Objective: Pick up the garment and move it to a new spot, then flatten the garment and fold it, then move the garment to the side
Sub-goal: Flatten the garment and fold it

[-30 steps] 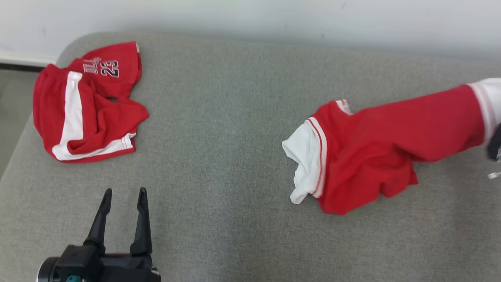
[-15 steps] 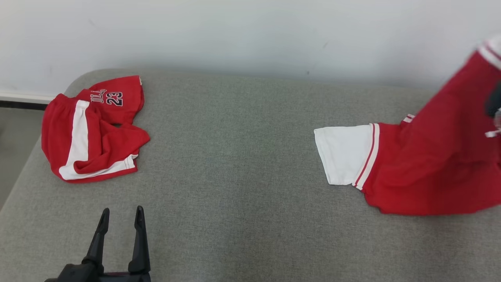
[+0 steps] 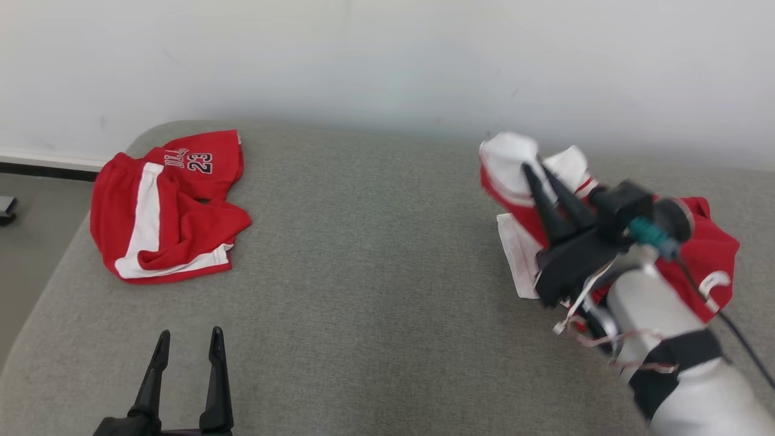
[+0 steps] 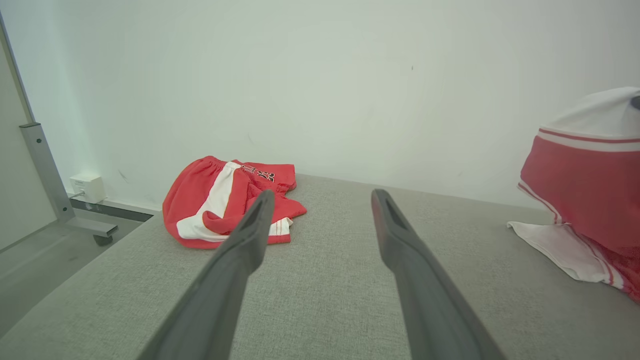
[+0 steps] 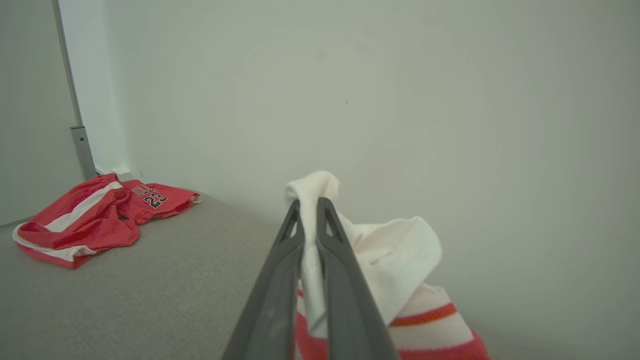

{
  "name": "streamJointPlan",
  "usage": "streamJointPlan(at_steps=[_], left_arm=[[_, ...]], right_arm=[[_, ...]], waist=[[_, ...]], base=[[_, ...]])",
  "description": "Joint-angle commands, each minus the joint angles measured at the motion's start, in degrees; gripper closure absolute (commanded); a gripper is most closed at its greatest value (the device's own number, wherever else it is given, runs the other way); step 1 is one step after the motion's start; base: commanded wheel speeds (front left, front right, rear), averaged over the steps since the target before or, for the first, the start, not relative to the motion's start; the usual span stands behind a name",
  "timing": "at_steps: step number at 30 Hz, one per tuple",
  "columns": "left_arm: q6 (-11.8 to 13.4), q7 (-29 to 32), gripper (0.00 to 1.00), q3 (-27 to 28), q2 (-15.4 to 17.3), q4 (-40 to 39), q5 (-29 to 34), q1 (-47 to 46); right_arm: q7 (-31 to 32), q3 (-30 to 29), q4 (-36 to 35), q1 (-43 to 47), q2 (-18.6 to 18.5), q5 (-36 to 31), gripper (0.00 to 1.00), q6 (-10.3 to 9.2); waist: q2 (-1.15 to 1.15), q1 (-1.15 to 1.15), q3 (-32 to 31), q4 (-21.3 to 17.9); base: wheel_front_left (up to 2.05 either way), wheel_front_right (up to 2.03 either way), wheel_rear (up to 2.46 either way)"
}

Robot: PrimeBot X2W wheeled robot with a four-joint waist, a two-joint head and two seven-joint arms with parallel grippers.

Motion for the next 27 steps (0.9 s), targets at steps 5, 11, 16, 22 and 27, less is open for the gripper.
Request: streamJointPlan(at_steps=[5,11,16,22,27], left_arm=[[-0.2,-0.2,0.0,-0.4,-0.1,0.1,-0.1,0.7],[-0.1,-0.2,0.0,-1.1,-0.1,0.6,-0.4,0.0],[-0.2,-0.2,0.0,-1.3,-0.1,1.4,-0.6,-0.9],[-0.5,-0.2,0.0,-1.4,-0.1,2.4,-0.6,-1.2],[-0.6,-0.2,0.0,-1.7,-0.1,2.8,-0.6,-0.9]], right_arm=[[1.3,4.6,-8.1,10.4,2.8,-0.7,1.0,0.06],[2.0,6.4,-11.4,18.6,7.1,-1.7,1.0,0.06],[1.7,9.4,-11.0,22.0,9.6,-3.3,1.0,0.06],[1.5,17.3,-6.9,24.2,11.5,-1.7,1.0,0.06],[1.7,20.5,-1.4,23.2,12.0,0.8,0.0,0.06]], waist=[[0.0,0.0,0.2,3.0],[0.0,0.0,0.4,4.7],[0.0,0.0,0.5,5.5],[0.0,0.0,0.0,6.0],[0.0,0.0,-0.7,5.8]], base=[[0.0,0.0,0.0],[0.0,0.0,0.0],[0.0,0.0,0.0],[0.0,0.0,0.0],[0.0,0.0,0.0]])
